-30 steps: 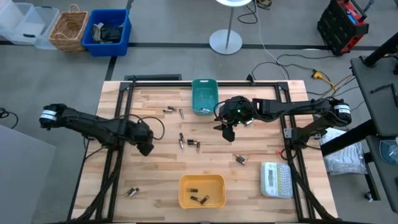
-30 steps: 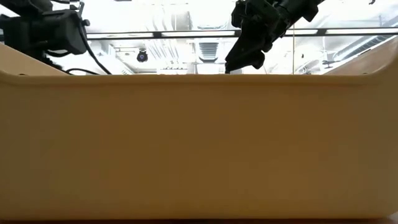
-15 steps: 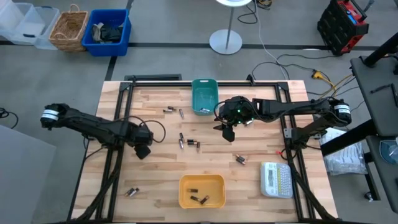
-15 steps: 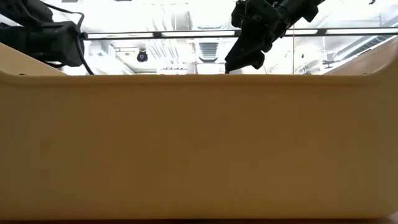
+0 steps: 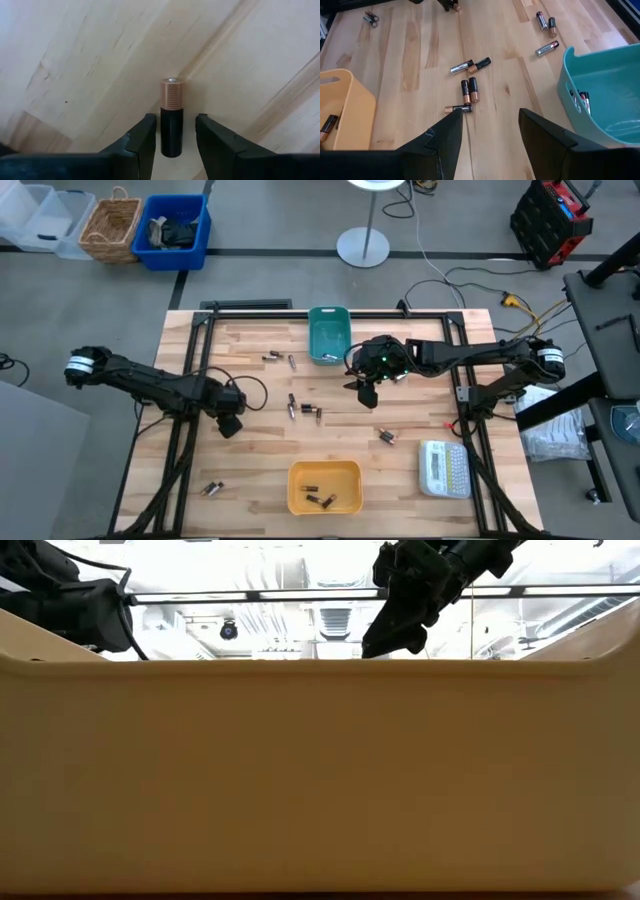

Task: Sort batteries
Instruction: Put the black battery into the yellow bin

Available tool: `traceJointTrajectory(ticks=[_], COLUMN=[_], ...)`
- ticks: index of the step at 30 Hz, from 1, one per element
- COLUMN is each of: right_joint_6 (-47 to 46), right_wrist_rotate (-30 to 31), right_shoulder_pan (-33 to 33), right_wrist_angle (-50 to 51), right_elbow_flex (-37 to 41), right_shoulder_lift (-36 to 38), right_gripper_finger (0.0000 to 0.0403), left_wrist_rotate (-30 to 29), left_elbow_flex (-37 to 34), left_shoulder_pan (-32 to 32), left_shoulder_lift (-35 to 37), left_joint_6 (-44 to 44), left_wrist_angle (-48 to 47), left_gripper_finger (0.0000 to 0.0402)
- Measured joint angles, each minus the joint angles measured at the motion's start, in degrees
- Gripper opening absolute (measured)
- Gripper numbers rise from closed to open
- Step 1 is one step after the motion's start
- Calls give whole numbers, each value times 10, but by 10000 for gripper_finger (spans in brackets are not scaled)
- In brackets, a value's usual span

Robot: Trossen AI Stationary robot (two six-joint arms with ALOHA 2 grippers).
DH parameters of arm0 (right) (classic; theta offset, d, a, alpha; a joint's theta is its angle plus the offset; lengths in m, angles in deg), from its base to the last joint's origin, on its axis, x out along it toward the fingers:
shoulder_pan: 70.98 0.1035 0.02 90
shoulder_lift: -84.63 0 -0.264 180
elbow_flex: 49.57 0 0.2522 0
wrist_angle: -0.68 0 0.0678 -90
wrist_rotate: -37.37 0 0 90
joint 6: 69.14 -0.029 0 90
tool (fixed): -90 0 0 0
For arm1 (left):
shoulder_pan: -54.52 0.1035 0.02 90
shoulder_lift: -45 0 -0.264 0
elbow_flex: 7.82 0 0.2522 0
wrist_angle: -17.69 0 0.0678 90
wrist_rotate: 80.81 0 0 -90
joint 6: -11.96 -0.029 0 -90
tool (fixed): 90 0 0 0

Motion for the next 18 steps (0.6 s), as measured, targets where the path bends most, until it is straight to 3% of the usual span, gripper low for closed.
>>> traceJointTrajectory(ticks=[14,18], right_joint_6=[-5,-4], right_wrist_rotate=[0,0], right_shoulder_pan=[0,0], right_wrist_angle=[0,0], right_elbow_flex=[1,1], right_shoulder_lift=[0,0], right_gripper_finger=[187,187], left_wrist_rotate=[2,1], left_elbow_flex=[-1,-1], left_shoulder_pan=[0,0], left_shoulder_lift=[0,0], left_joint_6=[-1,-1], left_wrist_angle=[6,6], left_gripper_finger=[29,24])
